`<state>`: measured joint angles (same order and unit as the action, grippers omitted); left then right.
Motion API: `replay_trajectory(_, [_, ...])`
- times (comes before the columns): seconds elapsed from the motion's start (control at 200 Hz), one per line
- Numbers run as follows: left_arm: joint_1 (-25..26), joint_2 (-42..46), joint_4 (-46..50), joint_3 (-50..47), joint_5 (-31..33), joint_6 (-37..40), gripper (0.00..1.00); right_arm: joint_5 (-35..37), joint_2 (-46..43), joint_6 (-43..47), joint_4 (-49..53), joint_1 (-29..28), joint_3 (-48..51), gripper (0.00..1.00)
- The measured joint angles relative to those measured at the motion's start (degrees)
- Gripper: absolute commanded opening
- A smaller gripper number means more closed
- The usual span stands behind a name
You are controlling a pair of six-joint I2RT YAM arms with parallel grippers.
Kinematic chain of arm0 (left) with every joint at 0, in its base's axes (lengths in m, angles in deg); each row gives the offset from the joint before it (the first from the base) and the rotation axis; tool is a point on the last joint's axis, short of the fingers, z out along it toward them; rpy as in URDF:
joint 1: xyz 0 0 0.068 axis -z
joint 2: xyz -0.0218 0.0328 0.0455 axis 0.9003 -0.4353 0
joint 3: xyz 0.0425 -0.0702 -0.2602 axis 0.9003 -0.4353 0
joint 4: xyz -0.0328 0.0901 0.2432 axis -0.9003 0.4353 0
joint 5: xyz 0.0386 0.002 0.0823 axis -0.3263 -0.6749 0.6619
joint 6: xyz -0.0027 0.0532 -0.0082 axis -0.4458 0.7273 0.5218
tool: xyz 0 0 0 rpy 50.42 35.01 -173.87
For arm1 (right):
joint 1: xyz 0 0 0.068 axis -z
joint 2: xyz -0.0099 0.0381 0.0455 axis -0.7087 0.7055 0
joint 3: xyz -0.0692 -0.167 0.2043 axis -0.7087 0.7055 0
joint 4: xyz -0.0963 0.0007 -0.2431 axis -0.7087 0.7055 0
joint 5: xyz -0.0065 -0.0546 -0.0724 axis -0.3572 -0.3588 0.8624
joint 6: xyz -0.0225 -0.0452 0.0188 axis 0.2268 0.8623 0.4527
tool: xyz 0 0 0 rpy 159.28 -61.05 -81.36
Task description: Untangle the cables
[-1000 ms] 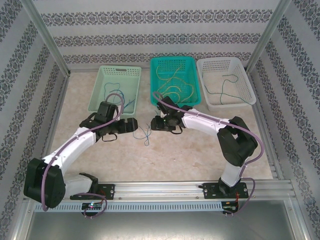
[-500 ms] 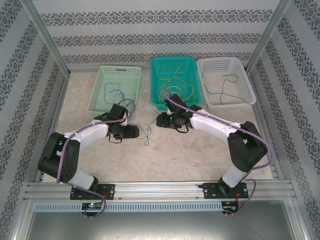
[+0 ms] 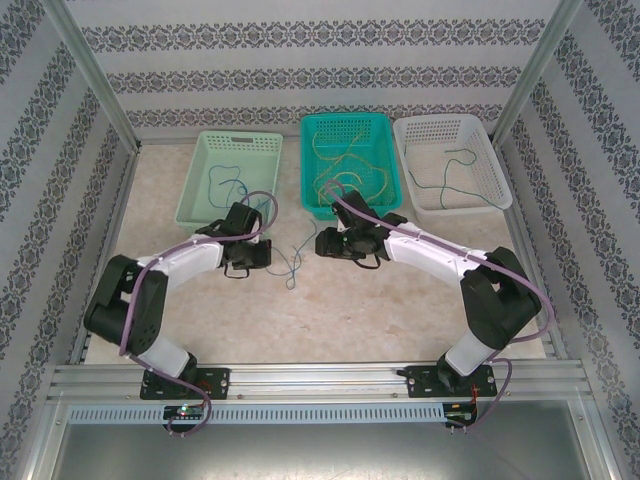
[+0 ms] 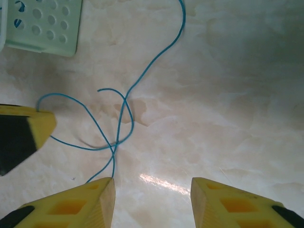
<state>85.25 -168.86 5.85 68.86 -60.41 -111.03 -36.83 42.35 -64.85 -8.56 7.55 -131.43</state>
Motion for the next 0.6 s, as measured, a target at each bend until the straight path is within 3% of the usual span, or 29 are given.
replay_trajectory(0.25, [0.0, 15.6, 0.6, 1.1, -0.3, 2.3, 0.00, -1.2, -0.7, -1.1, -4.2, 0.3, 1.1, 0.46])
replay_trajectory(0.599, [0.0, 20.5, 2.6, 5.3, -4.0, 7.7, 0.00, -2.6, -2.6, -4.5, -11.8, 0.4, 3.3, 0.47])
